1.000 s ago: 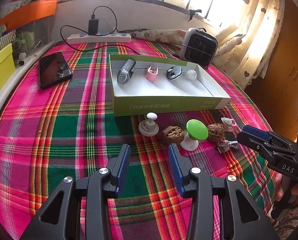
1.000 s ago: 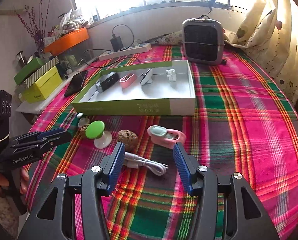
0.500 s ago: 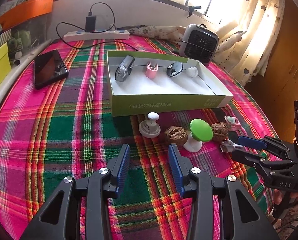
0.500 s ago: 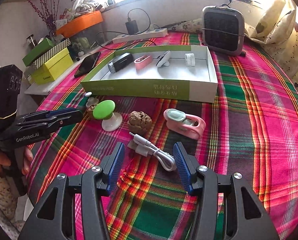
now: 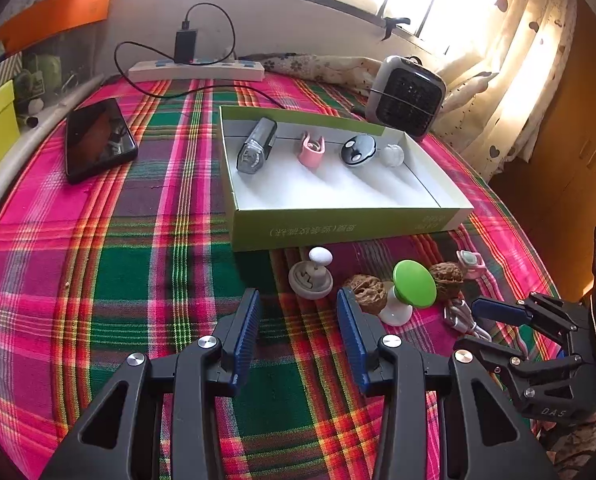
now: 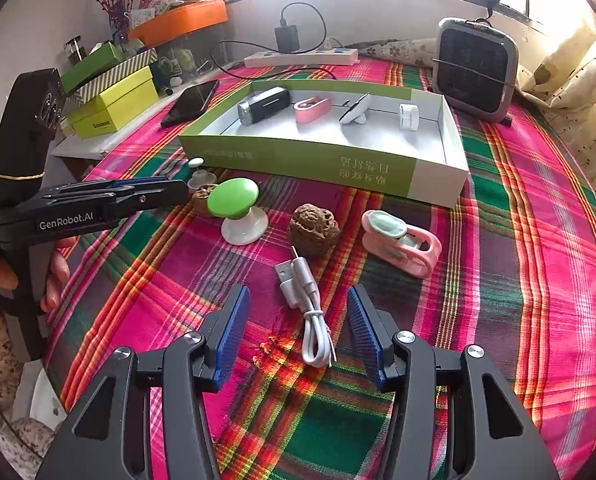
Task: Organize objects
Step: 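Move left tool toward white knob while right tool approaches white USB cable, then close left tool on white knob while right tool closes on USB cable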
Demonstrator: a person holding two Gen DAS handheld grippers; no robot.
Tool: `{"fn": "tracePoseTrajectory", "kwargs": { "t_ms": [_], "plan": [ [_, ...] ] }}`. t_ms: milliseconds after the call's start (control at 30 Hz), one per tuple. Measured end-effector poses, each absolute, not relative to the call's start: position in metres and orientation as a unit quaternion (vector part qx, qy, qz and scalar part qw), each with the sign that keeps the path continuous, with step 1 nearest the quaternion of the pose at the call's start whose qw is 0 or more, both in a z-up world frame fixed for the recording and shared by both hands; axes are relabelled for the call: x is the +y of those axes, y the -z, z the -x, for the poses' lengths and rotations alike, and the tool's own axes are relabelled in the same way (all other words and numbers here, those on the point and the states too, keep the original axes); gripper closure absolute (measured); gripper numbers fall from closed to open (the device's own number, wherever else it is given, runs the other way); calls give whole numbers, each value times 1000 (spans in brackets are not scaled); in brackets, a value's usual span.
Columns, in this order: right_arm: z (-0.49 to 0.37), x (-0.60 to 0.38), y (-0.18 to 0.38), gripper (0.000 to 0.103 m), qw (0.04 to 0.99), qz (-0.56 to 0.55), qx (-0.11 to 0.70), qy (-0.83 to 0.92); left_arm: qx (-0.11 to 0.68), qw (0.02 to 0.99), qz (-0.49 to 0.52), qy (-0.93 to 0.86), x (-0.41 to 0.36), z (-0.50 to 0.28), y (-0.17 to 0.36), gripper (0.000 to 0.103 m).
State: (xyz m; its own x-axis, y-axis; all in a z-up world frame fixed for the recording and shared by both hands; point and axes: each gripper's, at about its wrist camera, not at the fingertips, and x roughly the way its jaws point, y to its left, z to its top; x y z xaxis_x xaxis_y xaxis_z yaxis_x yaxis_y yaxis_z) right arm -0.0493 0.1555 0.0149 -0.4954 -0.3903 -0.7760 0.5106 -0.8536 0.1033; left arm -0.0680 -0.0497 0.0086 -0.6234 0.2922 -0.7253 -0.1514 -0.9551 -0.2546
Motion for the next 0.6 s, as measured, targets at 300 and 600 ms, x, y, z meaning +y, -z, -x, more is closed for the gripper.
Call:
{"fn": "tracePoseTrajectory", "kwargs": {
  "t_ms": [300,600],
  "plan": [
    [48,153,-12,52,221,-414,109,876,-74,121,422,-896,-46,83,-7,65],
    [49,152,-12,54,222,-414,110,876,-61,120,423,-896,-40,92,-5,65]
  ]
}}
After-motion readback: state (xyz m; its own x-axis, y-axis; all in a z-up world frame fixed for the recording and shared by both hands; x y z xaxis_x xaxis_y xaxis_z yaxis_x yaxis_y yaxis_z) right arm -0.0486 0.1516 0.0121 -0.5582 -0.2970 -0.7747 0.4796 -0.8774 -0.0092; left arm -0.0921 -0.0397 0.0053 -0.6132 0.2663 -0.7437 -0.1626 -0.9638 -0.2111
